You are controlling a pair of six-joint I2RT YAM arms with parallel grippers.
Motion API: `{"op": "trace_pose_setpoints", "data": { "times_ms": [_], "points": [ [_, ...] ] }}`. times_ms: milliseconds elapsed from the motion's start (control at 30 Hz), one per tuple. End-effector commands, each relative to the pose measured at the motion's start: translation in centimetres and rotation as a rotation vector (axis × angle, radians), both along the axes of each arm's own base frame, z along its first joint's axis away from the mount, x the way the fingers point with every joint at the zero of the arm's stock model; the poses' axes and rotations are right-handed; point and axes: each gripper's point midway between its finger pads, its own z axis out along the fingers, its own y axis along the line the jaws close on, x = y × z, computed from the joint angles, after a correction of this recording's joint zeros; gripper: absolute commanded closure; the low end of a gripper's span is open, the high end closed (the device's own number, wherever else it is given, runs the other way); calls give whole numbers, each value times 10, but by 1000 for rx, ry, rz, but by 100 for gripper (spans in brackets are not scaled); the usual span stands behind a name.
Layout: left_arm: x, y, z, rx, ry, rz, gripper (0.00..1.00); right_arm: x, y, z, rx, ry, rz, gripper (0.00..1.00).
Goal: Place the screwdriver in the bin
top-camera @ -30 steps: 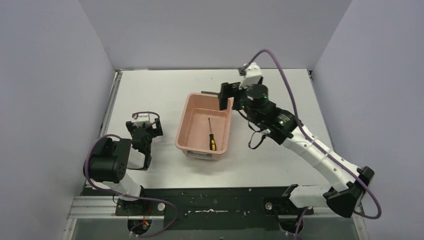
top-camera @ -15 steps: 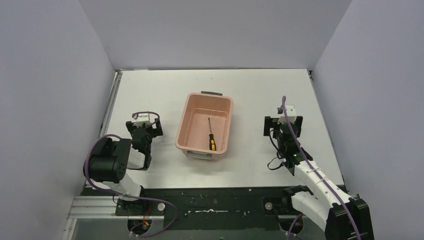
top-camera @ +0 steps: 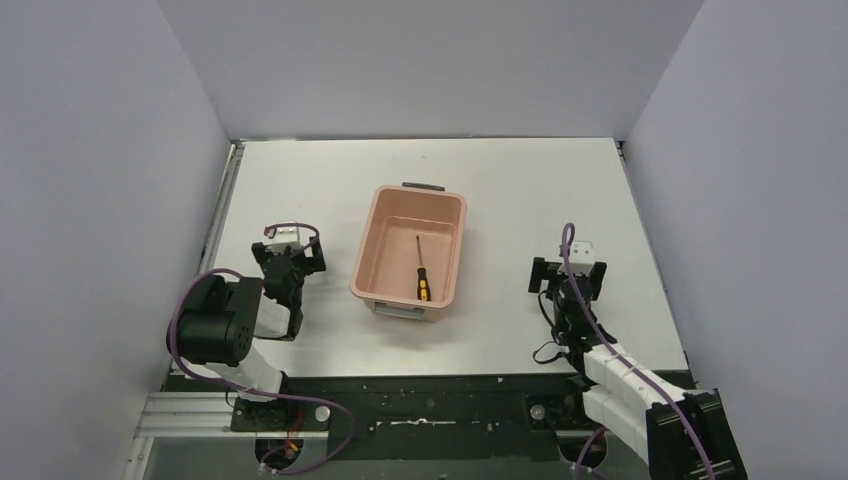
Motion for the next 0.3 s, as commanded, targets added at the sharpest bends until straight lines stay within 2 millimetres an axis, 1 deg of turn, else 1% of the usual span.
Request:
{"op": "trace_pose_setpoints", "data": {
  "times_ms": [0, 167, 267],
  "points": [
    [6, -1, 13, 1, -45, -13, 3, 7, -6, 28, 57, -150, -52, 0],
    [8, -2, 11, 1, -35, -15, 3, 8, -5, 24, 53, -136, -48, 0],
    [6, -2, 13, -1, -44, -17, 3, 9, -4, 23, 53, -135, -46, 0]
  ]
}}
